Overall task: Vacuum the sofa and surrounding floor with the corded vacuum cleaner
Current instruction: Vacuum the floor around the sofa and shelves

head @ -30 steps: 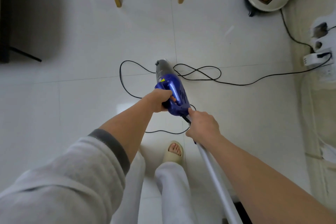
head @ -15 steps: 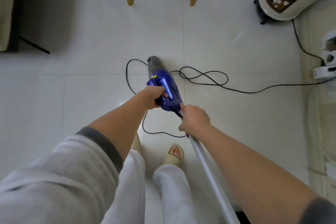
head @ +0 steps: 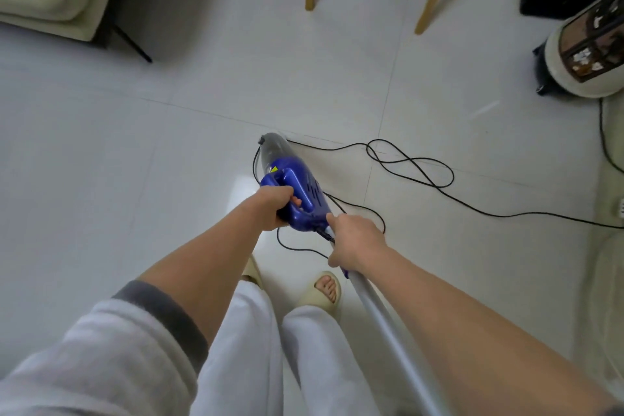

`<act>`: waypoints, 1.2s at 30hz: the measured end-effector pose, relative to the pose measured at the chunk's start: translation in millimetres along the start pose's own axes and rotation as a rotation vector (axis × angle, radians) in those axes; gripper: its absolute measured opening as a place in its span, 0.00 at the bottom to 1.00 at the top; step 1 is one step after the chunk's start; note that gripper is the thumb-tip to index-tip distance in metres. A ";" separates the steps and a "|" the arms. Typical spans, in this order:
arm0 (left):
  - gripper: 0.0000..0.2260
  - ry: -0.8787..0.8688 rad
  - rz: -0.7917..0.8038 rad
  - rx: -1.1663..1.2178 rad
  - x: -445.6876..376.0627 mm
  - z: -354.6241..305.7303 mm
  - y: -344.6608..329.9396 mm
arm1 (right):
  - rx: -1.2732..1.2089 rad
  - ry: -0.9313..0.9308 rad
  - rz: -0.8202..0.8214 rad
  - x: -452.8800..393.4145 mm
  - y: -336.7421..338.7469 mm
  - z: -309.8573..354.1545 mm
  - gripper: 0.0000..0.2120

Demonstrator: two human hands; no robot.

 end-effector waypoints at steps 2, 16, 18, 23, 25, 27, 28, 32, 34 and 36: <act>0.14 0.022 0.003 0.031 2.9 9.9 5.3 | 0.031 0.005 0.003 5.0 -1.1 3.3 0.21; 0.20 -0.054 0.053 0.095 -6.2 -12.9 13.6 | 0.110 -0.031 -0.099 -15.6 9.0 18.2 0.18; 0.17 -0.039 0.050 0.125 -9.3 -9.1 22.7 | 0.150 -0.016 -0.097 -19.5 9.0 27.1 0.18; 0.03 -0.047 0.052 0.239 -17.0 -7.8 58.7 | 0.218 0.019 -0.081 -30.9 11.0 63.3 0.16; 0.04 -0.042 0.050 0.278 -20.2 -5.8 79.6 | 0.228 0.025 -0.071 -35.8 9.6 83.5 0.15; 0.03 -0.032 0.058 0.282 -23.4 -2.6 103.6 | 0.245 0.028 -0.062 -41.1 5.1 108.2 0.16; 0.03 -0.032 0.060 0.276 -25.8 -1.5 121.7 | 0.255 0.031 -0.063 -45.1 1.8 125.6 0.17; 0.04 -0.026 0.063 0.259 -31.1 -4.1 175.0 | 0.244 0.018 -0.062 -57.4 -9.0 176.5 0.21; 0.05 -0.036 0.062 0.242 -35.4 -10.0 207.7 | 0.243 0.004 -0.060 -66.2 -14.4 208.0 0.23; 0.05 -0.040 0.060 0.224 -41.5 -15.5 235.9 | 0.249 -0.003 -0.062 -73.8 -16.3 236.4 0.24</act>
Point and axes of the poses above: each hand's wrist, its own x-axis away from the middle knuckle, its own y-axis out of the back of the hand, z = x × y, the point moved 7 cm from there along -x, towards the middle knuckle
